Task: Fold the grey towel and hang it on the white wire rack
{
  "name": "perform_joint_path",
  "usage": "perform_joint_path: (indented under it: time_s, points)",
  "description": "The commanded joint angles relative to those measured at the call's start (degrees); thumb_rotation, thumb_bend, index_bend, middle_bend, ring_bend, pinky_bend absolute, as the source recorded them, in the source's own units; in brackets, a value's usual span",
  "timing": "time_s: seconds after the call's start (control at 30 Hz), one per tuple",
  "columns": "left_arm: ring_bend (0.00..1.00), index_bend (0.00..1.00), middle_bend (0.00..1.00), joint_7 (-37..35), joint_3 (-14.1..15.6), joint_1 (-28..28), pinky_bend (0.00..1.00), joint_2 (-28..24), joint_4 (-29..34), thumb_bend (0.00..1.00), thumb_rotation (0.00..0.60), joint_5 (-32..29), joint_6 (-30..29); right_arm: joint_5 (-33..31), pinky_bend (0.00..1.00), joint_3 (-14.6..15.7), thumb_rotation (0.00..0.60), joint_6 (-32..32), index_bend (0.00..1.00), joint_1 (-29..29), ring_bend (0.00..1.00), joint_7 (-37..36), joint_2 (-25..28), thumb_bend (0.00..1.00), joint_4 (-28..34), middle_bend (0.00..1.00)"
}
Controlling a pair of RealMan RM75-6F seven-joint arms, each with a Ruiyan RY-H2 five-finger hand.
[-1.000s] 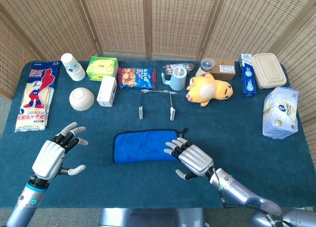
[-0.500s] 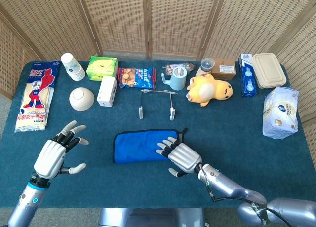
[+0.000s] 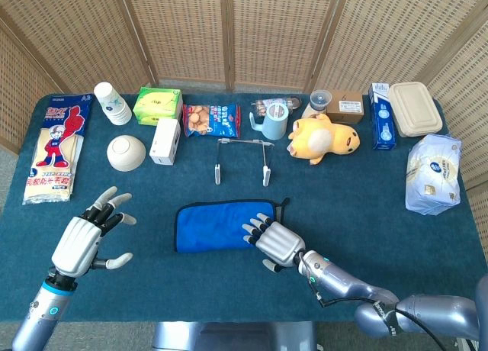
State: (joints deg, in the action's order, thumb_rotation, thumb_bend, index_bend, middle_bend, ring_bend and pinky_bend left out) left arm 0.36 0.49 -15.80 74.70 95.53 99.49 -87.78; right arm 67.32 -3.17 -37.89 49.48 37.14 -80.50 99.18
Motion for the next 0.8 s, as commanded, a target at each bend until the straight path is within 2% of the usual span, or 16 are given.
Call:
perform_joint_path:
  time_s: [0.03,0.23,0.43,0.57,0.67,0.8]
  points:
    - [0.10,0.41,0.19,0.00,-0.06,0.01,0.36,0.06,-0.01,0.20,0.000,0.01,0.12,-1.17,0.00,0.77,0.354,-0.54,0.16,0.68,0.00,1.22,0.16,0.45,-0.47,0.00]
    - [0.10,0.41,0.19,0.10,-0.32,-0.22,0.36,0.38,-0.02,0.20,0.000,0.07,0.68,-3.84,0.00,2.72,0.349,-1.60,0.18,1.62,0.00,3.84,1.70,0.45,-0.04,0.00]
    - [0.10,0.41,0.19,0.06,-0.50,-0.46,0.35,0.66,-0.13,0.20,0.000,0.15,1.19,-7.10,0.00,4.27,0.351,-2.54,0.19,2.56,0.00,5.51,3.78,0.45,2.90,0.00]
    - [0.10,0.41,0.18,0.10,-0.56,-0.47,0.35,0.69,-0.15,0.20,0.000,0.21,1.24,-7.34,0.00,4.04,0.352,-3.06,0.19,3.07,0.00,4.75,4.42,0.45,4.71,0.00]
    - [0.09,0.41,0.18,0.16,-0.61,-0.40,0.35,0.60,-0.09,0.20,0.000,0.26,1.18,-7.34,0.00,2.53,0.352,-3.13,0.19,3.73,0.00,1.99,4.89,0.45,6.32,0.00]
    - [0.09,0.41,0.18,0.11,-0.63,-0.23,0.35,0.42,-0.06,0.20,0.000,0.20,1.03,-7.09,0.00,1.67,0.353,-2.99,0.19,4.23,0.00,-0.39,5.17,0.45,5.98,0.00]
